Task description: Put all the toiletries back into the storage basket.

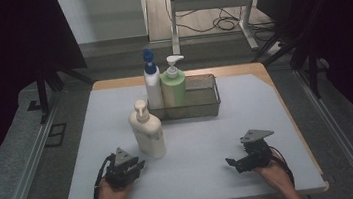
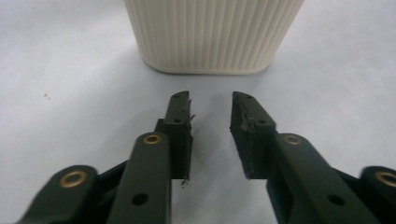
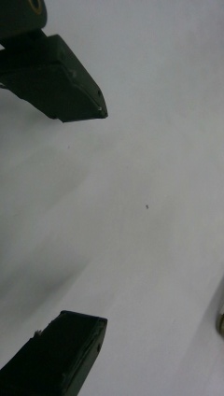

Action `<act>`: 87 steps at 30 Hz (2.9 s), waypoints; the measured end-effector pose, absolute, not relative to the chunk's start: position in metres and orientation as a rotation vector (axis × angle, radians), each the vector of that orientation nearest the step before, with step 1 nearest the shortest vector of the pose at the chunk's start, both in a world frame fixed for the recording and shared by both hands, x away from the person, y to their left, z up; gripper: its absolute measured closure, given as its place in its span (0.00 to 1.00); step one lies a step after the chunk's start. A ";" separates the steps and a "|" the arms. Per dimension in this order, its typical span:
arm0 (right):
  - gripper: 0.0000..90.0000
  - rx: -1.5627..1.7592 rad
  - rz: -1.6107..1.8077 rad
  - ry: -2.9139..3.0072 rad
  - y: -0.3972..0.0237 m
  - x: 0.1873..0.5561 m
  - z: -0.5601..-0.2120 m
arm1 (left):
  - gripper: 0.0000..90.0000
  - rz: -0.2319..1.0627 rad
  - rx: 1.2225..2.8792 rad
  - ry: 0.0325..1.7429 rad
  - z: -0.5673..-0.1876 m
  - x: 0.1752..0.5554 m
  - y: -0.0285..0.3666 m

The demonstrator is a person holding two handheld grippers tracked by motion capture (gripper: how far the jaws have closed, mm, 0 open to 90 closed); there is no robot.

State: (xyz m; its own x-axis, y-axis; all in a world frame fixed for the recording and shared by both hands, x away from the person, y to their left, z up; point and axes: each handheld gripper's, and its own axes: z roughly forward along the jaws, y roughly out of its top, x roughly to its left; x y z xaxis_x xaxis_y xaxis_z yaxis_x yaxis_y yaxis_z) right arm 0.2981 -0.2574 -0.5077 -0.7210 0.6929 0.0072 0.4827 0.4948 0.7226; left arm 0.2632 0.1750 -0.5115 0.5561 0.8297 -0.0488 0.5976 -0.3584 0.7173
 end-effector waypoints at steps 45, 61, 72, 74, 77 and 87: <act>0.00 0.806 1.303 2.511 -0.192 0.308 -0.466 | 0.13 0.447 2.123 1.192 -0.523 0.250 0.166; 0.00 0.750 1.304 2.553 -0.154 0.314 -0.453 | 0.13 0.438 2.115 1.200 -0.524 0.250 0.167; 0.05 0.730 1.304 2.561 -0.130 0.319 -0.444 | 0.13 0.437 2.112 1.201 -0.524 0.250 0.167; 0.05 0.721 1.302 2.563 -0.125 0.320 -0.443 | 0.13 0.437 2.113 1.200 -0.524 0.250 0.167; 0.05 0.709 1.298 2.567 -0.118 0.321 -0.441 | 0.13 0.437 2.114 1.199 -0.524 0.250 0.167; 0.06 0.704 1.304 2.567 -0.098 0.331 -0.434 | 0.13 0.437 2.111 1.201 -0.524 0.250 0.167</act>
State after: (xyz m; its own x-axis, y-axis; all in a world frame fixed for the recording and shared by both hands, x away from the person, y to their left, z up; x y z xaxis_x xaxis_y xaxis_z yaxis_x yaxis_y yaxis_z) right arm 0.3307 -0.0979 -0.4345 -0.8724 0.4857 0.0545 0.3305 0.5042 0.7978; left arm 0.2500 0.1669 -0.5243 0.5221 0.8522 -0.0339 0.6312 -0.3593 0.6874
